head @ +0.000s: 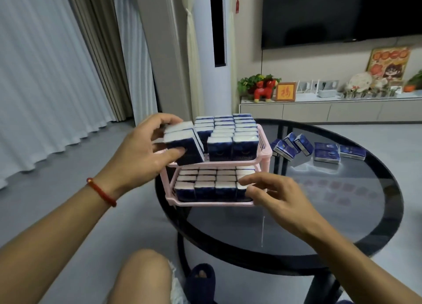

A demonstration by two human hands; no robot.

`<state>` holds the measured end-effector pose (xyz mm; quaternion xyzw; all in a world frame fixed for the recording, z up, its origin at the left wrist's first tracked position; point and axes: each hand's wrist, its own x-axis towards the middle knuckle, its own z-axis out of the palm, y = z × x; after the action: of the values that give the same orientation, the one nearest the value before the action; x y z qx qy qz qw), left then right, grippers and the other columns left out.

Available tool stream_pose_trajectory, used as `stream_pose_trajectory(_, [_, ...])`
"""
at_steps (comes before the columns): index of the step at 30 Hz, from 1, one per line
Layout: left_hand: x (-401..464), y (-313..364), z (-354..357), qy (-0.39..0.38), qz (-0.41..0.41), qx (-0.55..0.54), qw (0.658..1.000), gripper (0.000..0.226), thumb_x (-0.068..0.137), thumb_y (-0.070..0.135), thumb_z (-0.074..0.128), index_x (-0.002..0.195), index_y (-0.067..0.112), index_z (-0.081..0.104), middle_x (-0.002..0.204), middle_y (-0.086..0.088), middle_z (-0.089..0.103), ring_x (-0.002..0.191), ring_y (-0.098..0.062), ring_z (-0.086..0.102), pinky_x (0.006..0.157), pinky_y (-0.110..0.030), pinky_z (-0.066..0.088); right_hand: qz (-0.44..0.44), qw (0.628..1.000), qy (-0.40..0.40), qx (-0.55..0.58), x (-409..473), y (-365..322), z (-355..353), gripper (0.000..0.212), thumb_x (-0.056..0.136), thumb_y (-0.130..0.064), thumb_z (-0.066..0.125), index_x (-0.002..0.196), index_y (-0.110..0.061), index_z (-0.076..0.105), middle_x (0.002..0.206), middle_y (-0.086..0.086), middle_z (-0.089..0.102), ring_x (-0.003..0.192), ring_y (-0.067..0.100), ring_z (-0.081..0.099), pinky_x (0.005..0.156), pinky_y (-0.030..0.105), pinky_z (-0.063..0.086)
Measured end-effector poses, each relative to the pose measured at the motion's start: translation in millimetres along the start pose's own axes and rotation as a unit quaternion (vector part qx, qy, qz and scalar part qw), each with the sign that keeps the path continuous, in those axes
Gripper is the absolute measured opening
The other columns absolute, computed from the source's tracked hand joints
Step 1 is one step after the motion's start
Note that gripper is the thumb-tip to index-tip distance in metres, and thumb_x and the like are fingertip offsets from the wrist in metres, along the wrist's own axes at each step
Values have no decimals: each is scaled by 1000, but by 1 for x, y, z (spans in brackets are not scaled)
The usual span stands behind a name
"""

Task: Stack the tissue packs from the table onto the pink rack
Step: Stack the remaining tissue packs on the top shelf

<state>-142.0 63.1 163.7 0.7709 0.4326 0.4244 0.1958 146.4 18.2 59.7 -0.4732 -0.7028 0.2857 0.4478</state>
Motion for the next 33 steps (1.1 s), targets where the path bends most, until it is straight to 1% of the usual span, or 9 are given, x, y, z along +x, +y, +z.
stream_pose_trajectory(7, [57, -46, 20, -42, -37, 73, 996, 45, 84, 9, 80, 121, 28, 61, 128, 3, 55, 116, -13, 59, 96, -38, 59, 25, 999, 9, -28, 0, 8, 0, 18, 96, -28, 66, 106, -40, 76, 94, -17, 75, 89, 7, 72, 80, 31, 60])
stream_pose_trajectory(9, [63, -54, 29, -41, -43, 60, 996, 46, 84, 10, 80, 122, 30, 61, 129, 0, 58, 115, -12, 60, 94, -33, 59, 26, 999, 12, -37, 0, 10, -2, 20, 96, -26, 67, 105, -41, 76, 93, -18, 75, 89, 8, 71, 79, 30, 60])
stream_pose_trajectory(12, [66, -60, 41, -31, -48, 54, 997, 46, 87, 10, 78, 125, 29, 62, 133, -1, 56, 112, -7, 57, 78, -11, 49, 8, 997, 57, -51, 0, 8, 1, 22, 94, -21, 68, 104, -39, 75, 94, -23, 72, 87, 7, 70, 77, 26, 59])
stream_pose_trajectory(16, [63, -65, 55, -18, -63, 36, 997, 48, 90, 11, 75, 131, 32, 63, 134, -3, 54, 103, -6, 61, 66, -12, 54, -47, 981, 176, -71, 9, 5, 6, 31, 90, -13, 69, 113, -33, 69, 102, -21, 68, 96, 7, 65, 86, 25, 56])
stream_pose_trajectory(21, [54, -64, 60, -14, -57, 27, 998, 58, 93, 13, 70, 145, 35, 54, 135, -3, 53, 97, 9, 59, 73, -6, 50, -48, 962, 235, -133, 35, 4, 13, 54, 88, -20, 71, 138, -26, 53, 127, -15, 53, 118, 5, 44, 103, 39, 46])
stream_pose_trajectory(25, [45, -60, 59, -35, -26, -11, 999, 71, 88, 14, 75, 126, 64, 41, 119, 19, 56, 114, 8, 58, 93, -16, 50, 2, 958, 257, -130, 52, 2, 20, 67, 92, -37, 68, 151, -25, 41, 138, -6, 53, 129, 9, 38, 112, 44, 38])
stream_pose_trajectory(27, [43, -60, 59, -38, -15, 14, 999, 67, 84, 28, 76, 135, 58, 43, 108, 33, 54, 120, -2, 55, 94, -17, 46, 24, 959, 238, -149, 58, 3, 21, 68, 94, -45, 64, 155, -29, 37, 143, -4, 55, 138, 15, 38, 116, 48, 33])
stream_pose_trajectory(29, [45, -60, 60, -35, -3, 39, 999, 74, 85, 31, 77, 150, 39, 44, 101, 46, 49, 121, -14, 50, 90, -10, 43, 34, 957, 223, -182, 63, 6, 22, 69, 95, -50, 58, 157, -34, 32, 141, -6, 57, 141, 19, 38, 116, 50, 30])
stream_pose_trajectory(33, [47, -59, 64, -14, -4, 50, 999, 74, 89, 18, 78, 154, 22, 43, 107, 35, 47, 112, -8, 57, 88, -2, 45, 33, 950, 242, -196, 68, 7, 25, 69, 95, -45, 60, 157, -33, 33, 121, -5, 66, 129, 21, 44, 108, 48, 35])
